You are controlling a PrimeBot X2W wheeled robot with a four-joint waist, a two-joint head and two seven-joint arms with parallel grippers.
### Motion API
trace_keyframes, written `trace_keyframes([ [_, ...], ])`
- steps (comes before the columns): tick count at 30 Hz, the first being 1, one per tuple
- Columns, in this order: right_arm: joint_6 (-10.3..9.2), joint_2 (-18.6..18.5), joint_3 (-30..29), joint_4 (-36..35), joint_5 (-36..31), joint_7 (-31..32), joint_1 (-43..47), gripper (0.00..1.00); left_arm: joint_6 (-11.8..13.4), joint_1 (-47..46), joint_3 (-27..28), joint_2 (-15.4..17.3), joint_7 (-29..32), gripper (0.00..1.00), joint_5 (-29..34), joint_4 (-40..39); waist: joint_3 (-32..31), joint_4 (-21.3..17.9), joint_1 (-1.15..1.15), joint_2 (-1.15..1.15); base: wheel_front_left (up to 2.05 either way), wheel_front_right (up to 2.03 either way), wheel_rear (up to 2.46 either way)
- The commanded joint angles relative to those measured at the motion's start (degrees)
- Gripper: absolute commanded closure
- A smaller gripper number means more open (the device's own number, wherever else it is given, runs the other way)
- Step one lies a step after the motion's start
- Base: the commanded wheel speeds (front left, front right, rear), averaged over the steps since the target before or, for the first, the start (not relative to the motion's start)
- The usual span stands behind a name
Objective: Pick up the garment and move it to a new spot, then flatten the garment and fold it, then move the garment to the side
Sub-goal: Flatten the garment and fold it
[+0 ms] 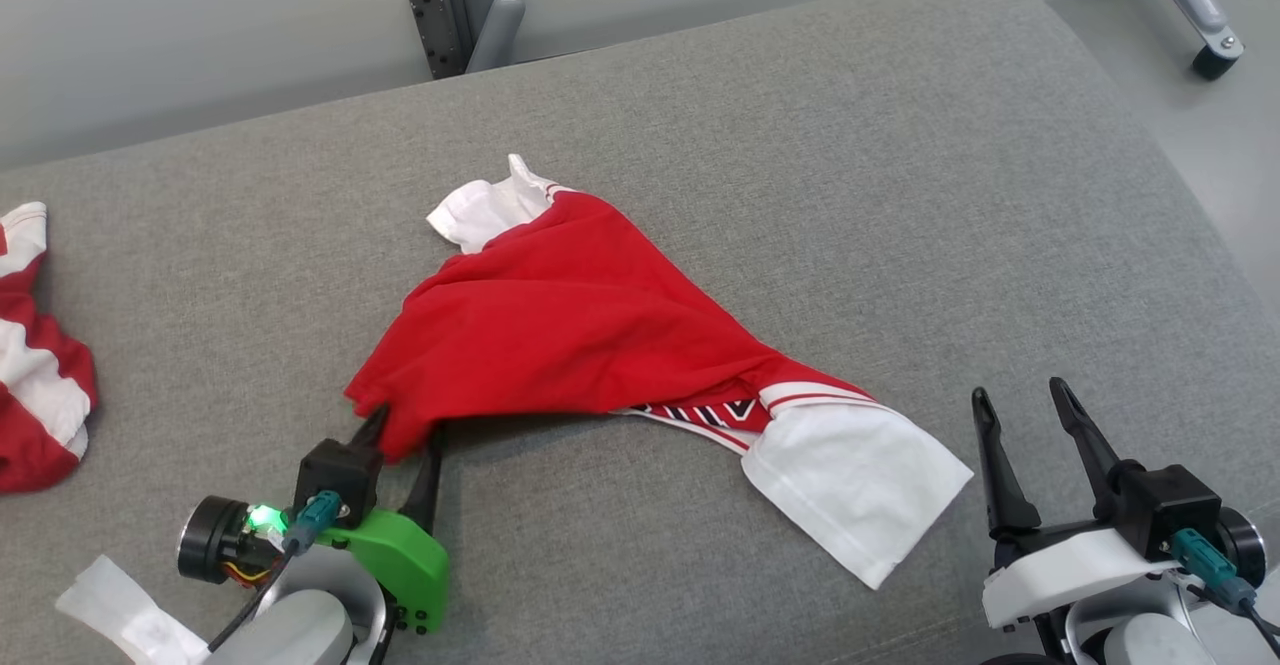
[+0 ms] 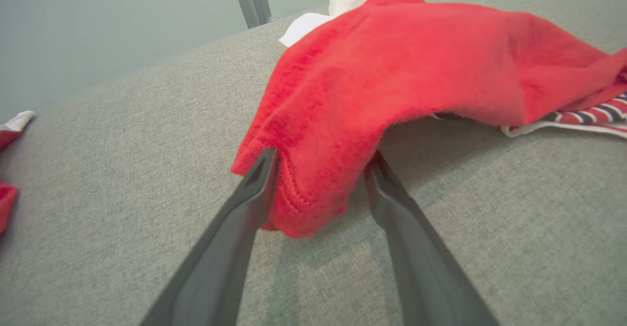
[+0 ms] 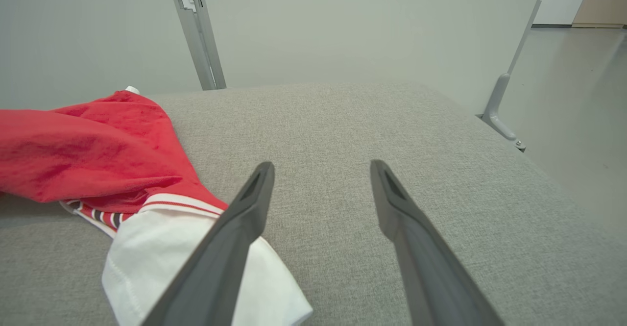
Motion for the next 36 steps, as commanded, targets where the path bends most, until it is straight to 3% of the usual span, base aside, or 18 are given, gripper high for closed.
trace_keyframes([
  [1,-0.02,-0.2,0.1,0.1,-0.1,-0.2,0.7,0.00,-1.2,-0.1,0.1,-0.3,-0.2,1.00,-0.8,0.8,-0.3,-0.2,0.00,0.69,0.00,0.00,0.00],
  [6,-0.02,-0.5,-0.8,0.0,-0.2,-0.2,1.8,0.00,-4.6,1.3,0.5,1.4,4.2,1.00,-4.7,-1.7,-1.1,0.0,0.00,0.69,0.00,0.00,0.00],
  [9,-0.02,-0.6,-1.8,-0.5,-0.4,-0.2,2.6,0.00,-5.3,1.5,-1.0,5.1,10.8,1.00,-6.0,-9.1,-1.4,1.3,0.00,0.69,0.00,0.00,0.00],
  [12,-0.02,-0.6,-1.6,-0.6,-0.4,-0.2,2.8,0.00,-7.7,0.0,-2.6,11.0,20.0,1.00,-7.9,-21.6,-1.2,2.7,0.00,0.69,0.00,0.00,0.00],
  [14,-0.02,-0.5,-1.0,-0.4,-0.3,-0.2,2.4,0.00,-10.3,-2.3,-3.1,15.2,25.9,1.00,-9.6,-30.2,-1.0,3.4,0.00,0.69,0.00,0.00,0.00],
  [16,-0.02,-0.5,-0.6,-0.4,-0.3,-0.2,1.7,0.00,-13.7,-4.4,-2.5,17.4,30.9,1.00,-13.5,-37.3,-0.5,4.1,0.00,0.69,0.00,0.00,0.00],
  [19,-0.02,-0.4,0.8,-0.2,-0.3,-0.2,0.5,0.00,-18.5,-9.6,-0.4,19.5,38.6,1.00,-21.2,-41.8,0.6,4.6,0.00,0.69,0.00,0.00,0.00],
  [22,-0.03,-0.6,2.6,0.1,-0.4,-0.2,-1.3,0.00,-21.4,-14.8,2.3,19.6,45.7,1.00,-30.2,-40.6,1.9,3.6,0.00,0.69,0.00,0.00,0.00],
  [24,-0.03,-0.6,4.0,0.3,-0.2,-0.2,-2.6,0.00,-21.5,-18.1,3.5,20.5,49.9,1.00,-33.2,-36.8,2.9,2.3,0.00,0.69,0.00,0.00,0.00],
  [28,-0.03,-0.1,5.4,0.8,0.4,-0.2,-4.2,0.00,-21.6,-22.6,2.1,22.0,54.9,1.00,-29.0,-26.0,5.0,-0.8,0.00,0.69,0.00,0.00,0.00],
  [34,-0.02,0.5,6.1,1.7,0.9,-0.2,-4.1,0.00,-21.5,-24.5,1.5,21.5,50.9,1.00,-23.0,-11.4,7.0,-4.7,0.00,0.69,0.00,0.00,0.00],
  [35,-0.02,0.6,5.9,1.8,1.0,-0.2,-4.0,0.00,-21.4,-24.4,1.7,21.0,49.4,0.84,-22.3,-9.7,7.1,-5.2,0.00,0.69,0.00,0.00,0.00],
  [36,-0.03,0.7,5.6,1.8,1.0,-0.2,-3.8,0.00,-21.2,-24.1,2.2,20.4,47.4,0.53,-21.8,-8.3,7.1,-5.5,0.00,0.69,0.00,0.00,0.00],
])
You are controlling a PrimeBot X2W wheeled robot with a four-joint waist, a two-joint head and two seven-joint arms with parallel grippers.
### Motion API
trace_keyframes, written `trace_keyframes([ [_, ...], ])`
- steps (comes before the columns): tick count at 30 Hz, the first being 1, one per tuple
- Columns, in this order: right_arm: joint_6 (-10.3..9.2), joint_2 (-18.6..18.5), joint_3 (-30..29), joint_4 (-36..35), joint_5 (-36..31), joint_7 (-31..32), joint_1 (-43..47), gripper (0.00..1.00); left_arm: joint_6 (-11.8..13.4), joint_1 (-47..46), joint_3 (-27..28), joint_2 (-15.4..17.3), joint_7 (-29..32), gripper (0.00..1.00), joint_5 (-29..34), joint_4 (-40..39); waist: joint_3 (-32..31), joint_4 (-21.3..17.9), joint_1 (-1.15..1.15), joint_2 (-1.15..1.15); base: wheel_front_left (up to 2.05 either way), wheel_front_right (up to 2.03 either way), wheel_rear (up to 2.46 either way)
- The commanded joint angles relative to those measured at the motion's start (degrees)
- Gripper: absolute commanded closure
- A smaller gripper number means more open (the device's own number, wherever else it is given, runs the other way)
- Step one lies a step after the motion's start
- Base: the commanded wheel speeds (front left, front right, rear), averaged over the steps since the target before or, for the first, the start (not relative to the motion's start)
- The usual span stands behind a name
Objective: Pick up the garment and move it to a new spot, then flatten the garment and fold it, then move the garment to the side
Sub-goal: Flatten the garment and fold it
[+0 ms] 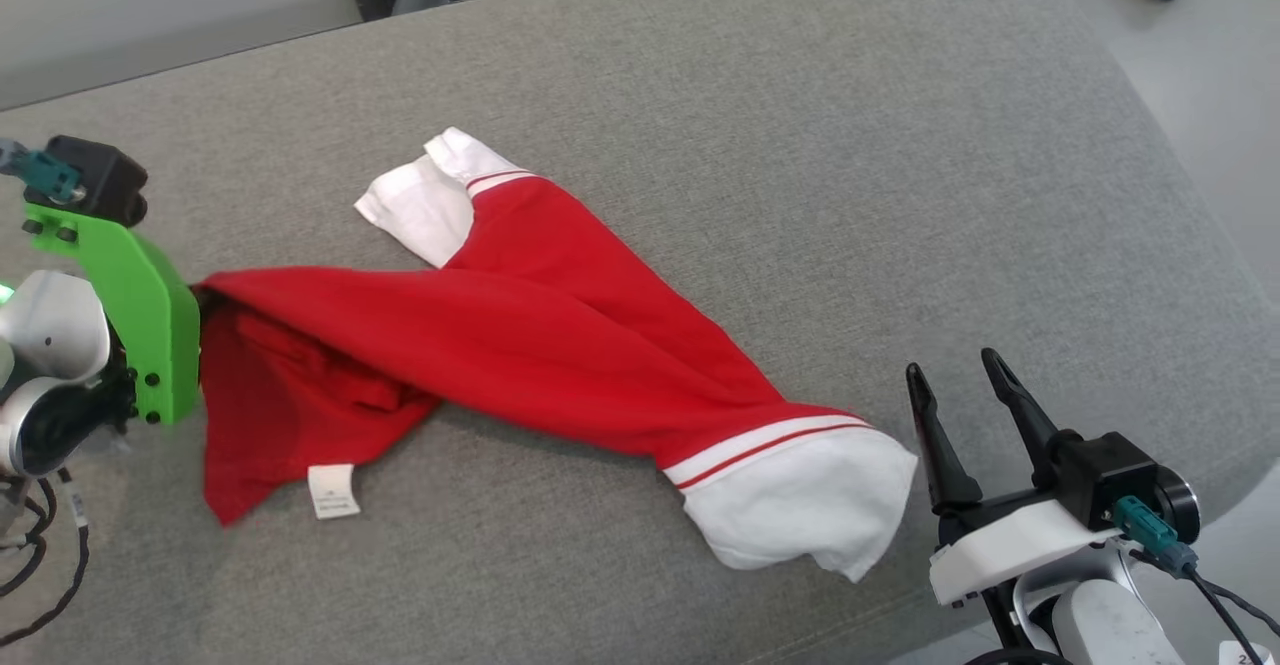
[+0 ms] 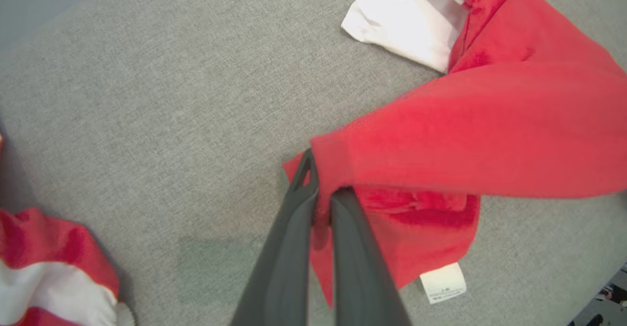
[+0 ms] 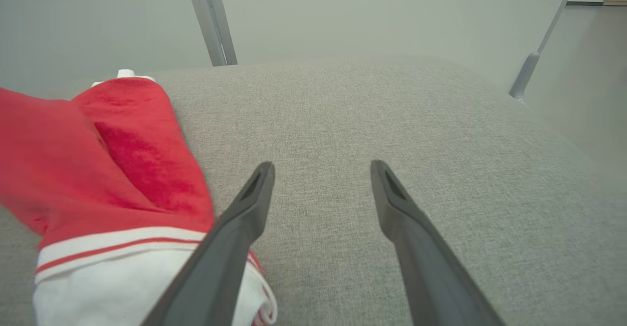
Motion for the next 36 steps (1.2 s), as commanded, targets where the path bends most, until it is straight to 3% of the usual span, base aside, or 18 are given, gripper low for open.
trace_keyframes([
  [1,-0.04,0.3,-0.5,0.0,0.3,-0.1,0.5,0.00,0.5,0.0,1.1,-1.4,-3.7,0.00,0.9,1.8,1.7,-2.5,0.00,0.69,0.00,0.00,0.00],
  [6,-0.03,0.6,-1.2,0.1,0.1,-0.2,1.4,0.00,0.4,1.9,1.1,-1.6,-10.0,0.00,3.6,4.5,1.1,-2.2,0.00,0.69,0.00,0.00,0.00],
  [9,-0.04,0.5,-1.9,0.1,-0.2,-0.2,1.8,0.00,1.7,4.0,2.2,-0.7,-15.5,0.00,4.7,3.5,0.2,-1.4,0.00,0.69,0.00,0.00,0.00],
  [16,-0.03,-0.1,-2.4,-0.9,-0.8,-0.2,2.6,0.00,12.4,17.8,6.0,1.0,-29.5,0.00,1.3,-8.4,-0.9,1.8,0.00,0.69,0.00,0.00,0.00],
  [20,-0.03,-1.2,-2.6,-1.3,-1.0,-0.1,2.6,0.00,17.3,24.3,4.5,-2.2,-34.2,0.00,2.0,-15.0,0.0,4.5,0.00,0.69,0.00,0.00,0.00],
  [21,-0.04,-1.8,-2.3,-1.5,-1.1,-0.1,2.2,0.00,18.7,25.5,3.4,-5.2,-35.4,0.00,2.5,-15.5,0.4,5.6,0.00,0.69,0.00,0.00,0.00],
  [22,-0.04,-1.8,-2.3,-1.5,-1.1,-0.1,2.2,0.00,18.7,25.5,3.4,-5.2,-35.4,0.00,2.5,-15.5,0.4,5.6,0.00,0.69,0.00,0.00,0.00],
  [23,-0.03,-2.5,-1.9,-1.6,-1.2,-0.2,1.6,0.00,19.8,25.4,2.2,-7.4,-35.9,0.00,3.8,-14.0,0.8,6.4,0.00,0.69,0.00,0.00,0.00],
  [27,-0.04,-3.4,-2.0,-1.7,-1.2,-0.2,1.1,0.00,20.0,23.9,0.6,-11.4,-35.9,0.00,5.2,-11.2,1.1,7.4,0.00,0.69,0.00,0.00,0.00],
  [36,-0.04,-3.3,-1.6,-1.6,-1.3,-0.2,1.6,0.00,17.9,22.4,-2.0,-14.6,-34.9,0.00,6.0,-3.8,1.2,8.1,0.00,0.69,0.00,0.00,0.00],
])
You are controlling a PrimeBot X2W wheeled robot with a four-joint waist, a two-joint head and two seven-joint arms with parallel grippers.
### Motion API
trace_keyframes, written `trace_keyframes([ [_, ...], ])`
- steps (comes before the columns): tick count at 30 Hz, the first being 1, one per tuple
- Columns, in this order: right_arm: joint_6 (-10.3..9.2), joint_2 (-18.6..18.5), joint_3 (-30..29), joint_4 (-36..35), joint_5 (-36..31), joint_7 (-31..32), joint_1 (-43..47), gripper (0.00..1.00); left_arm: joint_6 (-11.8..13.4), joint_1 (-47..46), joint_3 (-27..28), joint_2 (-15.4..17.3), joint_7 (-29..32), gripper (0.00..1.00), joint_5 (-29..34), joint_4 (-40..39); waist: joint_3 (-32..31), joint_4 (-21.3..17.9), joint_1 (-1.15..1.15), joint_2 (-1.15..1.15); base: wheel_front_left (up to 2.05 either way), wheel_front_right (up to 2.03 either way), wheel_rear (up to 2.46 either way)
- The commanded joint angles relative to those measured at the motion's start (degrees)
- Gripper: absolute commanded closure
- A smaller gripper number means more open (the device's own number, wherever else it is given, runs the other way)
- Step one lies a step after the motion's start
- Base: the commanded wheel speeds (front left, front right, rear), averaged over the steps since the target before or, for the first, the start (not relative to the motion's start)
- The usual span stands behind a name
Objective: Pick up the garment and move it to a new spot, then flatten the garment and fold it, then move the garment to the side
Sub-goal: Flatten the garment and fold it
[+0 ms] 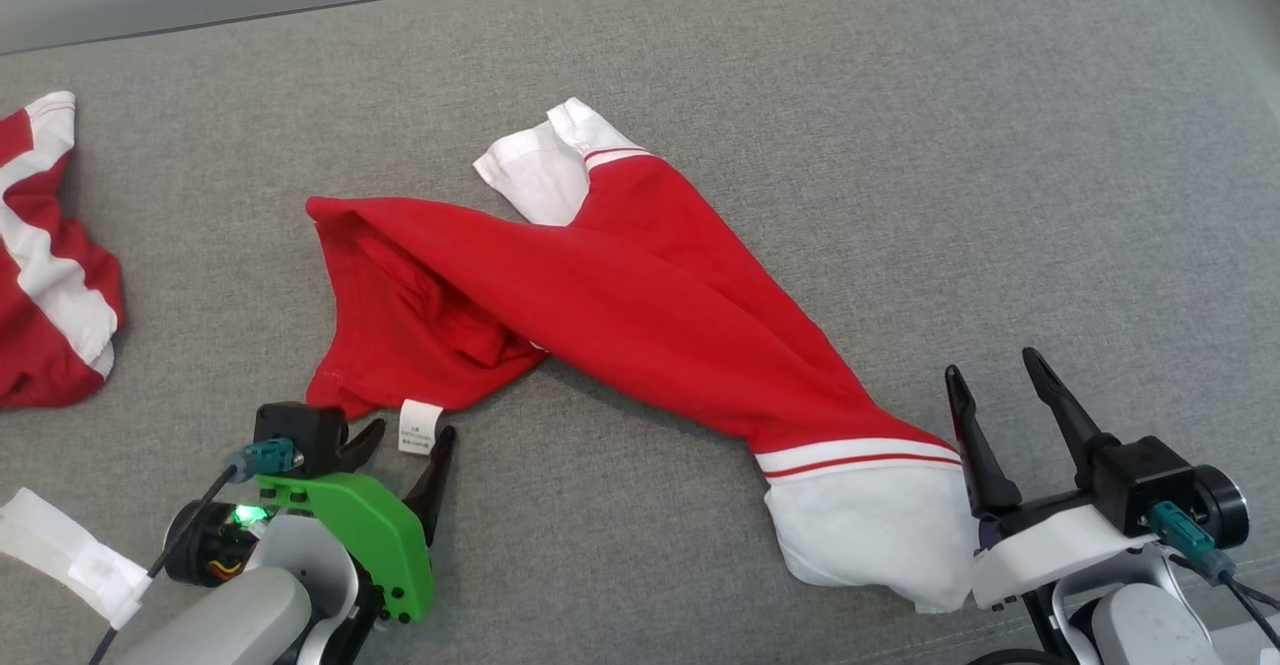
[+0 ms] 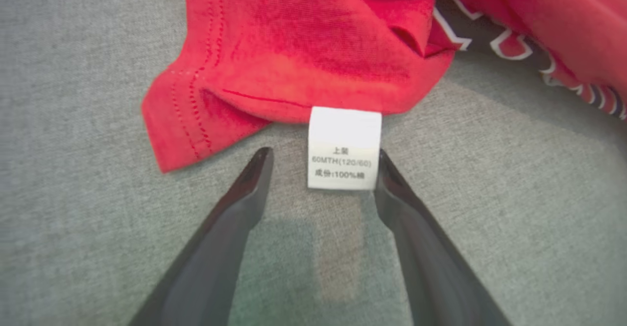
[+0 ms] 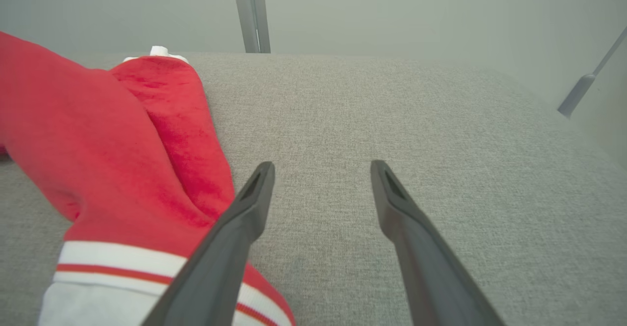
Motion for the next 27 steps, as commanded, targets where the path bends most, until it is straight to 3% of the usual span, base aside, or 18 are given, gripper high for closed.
trace_keyframes([
  [1,-0.04,0.2,0.1,0.0,-0.4,-0.2,0.3,0.00,-0.7,-0.8,0.1,-0.7,-0.4,0.00,-0.7,0.8,-0.1,-0.1,0.00,0.69,0.00,0.00,0.00],
  [3,-0.04,0.4,0.4,0.1,-0.4,-0.2,0.3,0.00,-1.5,-1.0,0.3,-1.0,-0.6,0.01,-1.0,1.9,-0.2,-0.3,0.00,0.69,0.00,0.00,0.00],
  [4,-0.04,0.4,0.4,0.1,-0.3,-0.2,0.3,0.00,-1.8,-1.1,0.6,-1.3,-0.8,0.14,-1.3,2.3,-0.3,-0.5,0.00,0.69,0.00,0.00,0.00],
  [5,-0.04,0.4,0.4,0.2,-0.2,-0.2,0.3,0.00,-2.3,-1.1,0.7,-1.5,-0.9,0.14,-1.6,2.5,-0.3,-0.6,0.00,0.69,0.00,0.00,0.00],
  [6,-0.04,0.4,0.4,0.2,-0.1,-0.2,0.3,0.00,-2.7,-1.1,0.7,-1.6,-0.8,0.91,-1.9,2.6,-0.3,-0.7,0.00,0.69,0.00,0.00,0.00],
  [7,-0.04,0.4,0.3,0.3,-0.1,-0.2,0.4,0.00,-2.9,-1.2,0.8,-1.6,-0.9,1.00,-2.0,2.7,-0.4,-0.8,0.00,0.69,0.00,0.00,0.00],
  [15,-0.04,0.9,-0.3,0.5,0.0,-0.2,1.0,0.00,-4.2,-1.9,3.1,0.2,-2.1,1.00,-3.3,-1.4,-1.0,-1.1,0.00,0.69,0.00,0.00,0.00],
  [21,-0.04,1.3,-0.4,0.7,0.0,-0.2,1.8,0.00,-4.8,-1.9,7.6,6.3,-1.7,1.00,-6.6,-14.3,-2.3,-1.2,0.00,0.69,0.00,0.00,0.00],
  [27,-0.03,2.1,-0.3,0.7,0.1,-0.2,2.0,0.00,-4.4,-3.1,16.7,12.6,-3.9,1.00,-12.3,-27.8,-2.8,-1.3,0.00,0.69,0.00,0.00,0.00],
])
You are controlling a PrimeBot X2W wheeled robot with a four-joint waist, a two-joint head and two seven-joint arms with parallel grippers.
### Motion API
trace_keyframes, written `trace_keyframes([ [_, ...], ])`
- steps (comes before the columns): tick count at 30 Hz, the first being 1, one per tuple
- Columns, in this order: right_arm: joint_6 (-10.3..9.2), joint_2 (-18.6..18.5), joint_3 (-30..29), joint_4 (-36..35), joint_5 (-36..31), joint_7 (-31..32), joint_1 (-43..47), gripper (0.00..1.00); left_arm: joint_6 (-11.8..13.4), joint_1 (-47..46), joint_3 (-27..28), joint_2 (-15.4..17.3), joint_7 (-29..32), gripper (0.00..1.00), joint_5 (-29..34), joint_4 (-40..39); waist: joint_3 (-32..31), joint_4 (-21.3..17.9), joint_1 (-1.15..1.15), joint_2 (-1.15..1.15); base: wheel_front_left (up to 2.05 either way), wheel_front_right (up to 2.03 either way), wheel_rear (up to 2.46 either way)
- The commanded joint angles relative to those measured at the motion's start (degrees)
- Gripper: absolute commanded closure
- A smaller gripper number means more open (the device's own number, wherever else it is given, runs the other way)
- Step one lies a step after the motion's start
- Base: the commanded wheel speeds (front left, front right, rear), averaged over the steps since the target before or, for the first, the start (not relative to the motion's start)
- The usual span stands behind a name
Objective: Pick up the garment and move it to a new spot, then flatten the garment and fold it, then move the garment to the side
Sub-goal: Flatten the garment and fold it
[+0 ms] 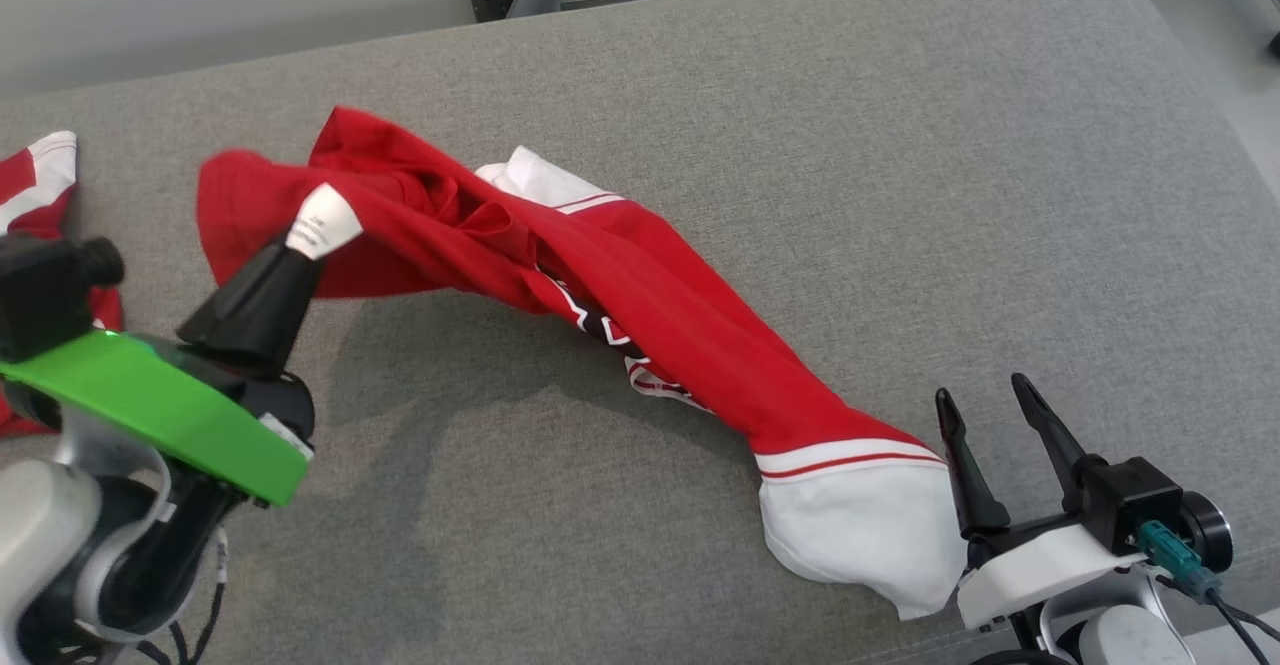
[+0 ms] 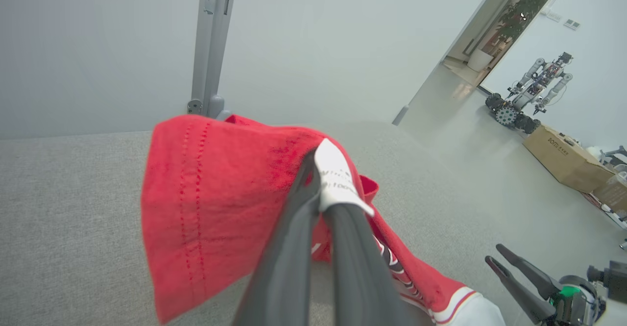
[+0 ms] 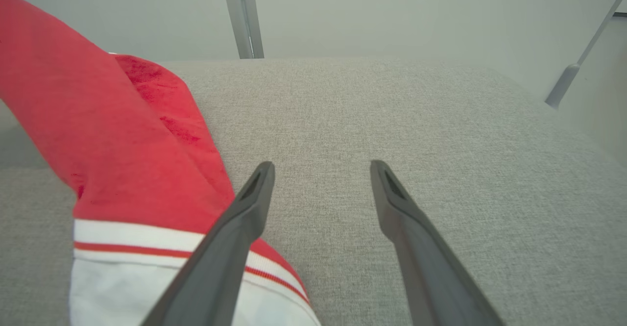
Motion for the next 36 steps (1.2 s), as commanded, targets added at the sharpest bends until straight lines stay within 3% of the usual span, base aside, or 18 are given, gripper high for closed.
trace_keyframes([
  [1,-0.04,0.4,0.1,0.1,0.0,-0.2,0.3,0.00,0.4,-1.3,2.1,1.7,-0.4,1.00,-1.5,-2.4,0.0,0.0,0.00,0.69,0.00,0.00,0.00],
  [8,-0.04,1.2,-0.1,0.3,0.3,-0.2,0.2,0.00,0.9,-5.4,9.3,8.7,3.7,1.00,-6.4,-11.7,-0.3,-0.2,0.00,0.69,0.00,0.00,0.00],
  [14,-0.03,1.9,0.6,0.9,0.7,-0.2,-0.2,0.00,2.0,-13.9,10.5,11.3,12.3,1.00,-7.6,-12.9,-0.6,-0.3,0.00,0.69,0.00,0.00,0.00],
  [22,-0.04,2.5,1.3,1.8,1.9,-0.2,-0.8,0.00,5.7,-26.0,8.6,5.8,17.6,1.00,-3.2,-9.6,-0.7,-1.5,0.00,0.69,0.00,0.00,0.00],
  [30,-0.04,2.7,1.3,2.2,2.3,-0.2,0.3,0.00,9.5,-31.4,6.1,-1.3,16.5,1.00,0.2,-9.7,-1.8,-2.7,0.00,0.69,0.00,0.00,0.00],
  [36,-0.03,2.7,1.1,2.2,2.8,-0.2,0.6,0.00,12.7,-32.7,4.5,-4.9,15.2,1.00,2.4,-11.1,-2.5,-2.9,0.00,0.69,0.00,0.00,0.00],
])
